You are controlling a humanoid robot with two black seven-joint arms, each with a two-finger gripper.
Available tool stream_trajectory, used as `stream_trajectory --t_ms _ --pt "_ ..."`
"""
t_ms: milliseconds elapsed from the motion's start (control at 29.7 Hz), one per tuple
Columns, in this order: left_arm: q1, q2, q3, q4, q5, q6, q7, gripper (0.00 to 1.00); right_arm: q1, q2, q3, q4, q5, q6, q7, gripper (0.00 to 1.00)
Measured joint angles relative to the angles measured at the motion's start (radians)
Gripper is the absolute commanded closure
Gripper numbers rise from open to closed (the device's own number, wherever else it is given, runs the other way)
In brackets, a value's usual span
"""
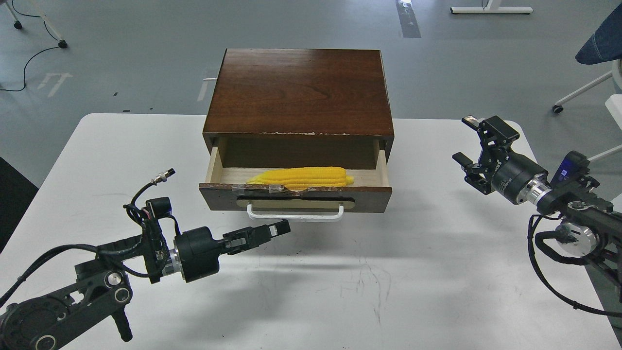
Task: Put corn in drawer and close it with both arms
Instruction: 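Push the drawer front away from the robot with the left gripper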
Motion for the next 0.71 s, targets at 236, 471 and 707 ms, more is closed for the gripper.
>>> stream_trajectory --t_ms 236,471,707 --pt "-0.015 -0.005 -0.005 0.016 -0.001 -0.001 -0.001 1.0 -0.009 0.0 0.0 0.002 0.0 0.0 0.0 0.0" --pt "-0.031 -0.007 -0.012 0.046 -0.001 -0.002 -0.002 1.0 -0.016 0.001 0.0 0.006 0.0 0.0 0.0 0.0" --pt "-0.063 -0.036 -0.014 0.086 -0.002 -0.002 0.0 1.0 -0.017 0.001 0.001 0.007 0.0 0.0 0.0 0.0"
